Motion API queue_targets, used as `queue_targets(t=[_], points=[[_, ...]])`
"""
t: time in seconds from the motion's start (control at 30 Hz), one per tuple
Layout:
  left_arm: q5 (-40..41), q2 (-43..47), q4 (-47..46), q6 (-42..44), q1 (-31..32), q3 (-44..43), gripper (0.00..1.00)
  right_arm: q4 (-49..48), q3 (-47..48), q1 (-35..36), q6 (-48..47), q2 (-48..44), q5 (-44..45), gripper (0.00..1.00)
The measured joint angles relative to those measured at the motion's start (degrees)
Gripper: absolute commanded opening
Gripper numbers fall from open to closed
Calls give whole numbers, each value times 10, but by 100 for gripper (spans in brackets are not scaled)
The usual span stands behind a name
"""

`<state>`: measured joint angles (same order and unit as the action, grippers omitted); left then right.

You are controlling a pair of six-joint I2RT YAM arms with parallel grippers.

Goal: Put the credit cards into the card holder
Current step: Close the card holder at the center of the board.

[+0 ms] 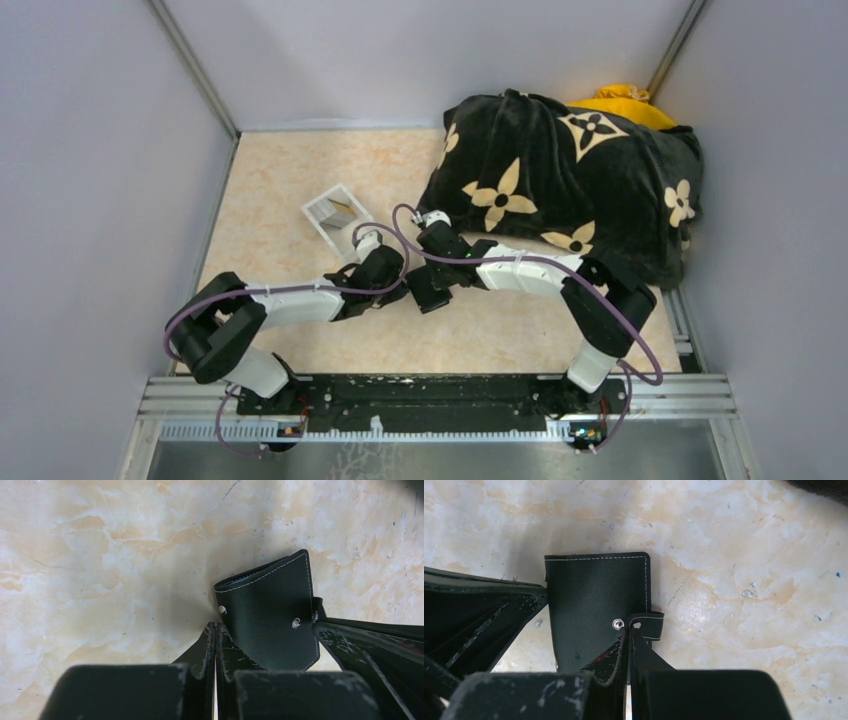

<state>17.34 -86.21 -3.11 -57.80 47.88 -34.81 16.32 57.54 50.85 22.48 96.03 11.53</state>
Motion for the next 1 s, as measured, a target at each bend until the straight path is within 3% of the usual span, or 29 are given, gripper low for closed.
queue_targets(t=[1.0], points=[[-5, -14, -10, 10, -2, -10, 0, 20, 5, 0, -25, -13, -18, 0]])
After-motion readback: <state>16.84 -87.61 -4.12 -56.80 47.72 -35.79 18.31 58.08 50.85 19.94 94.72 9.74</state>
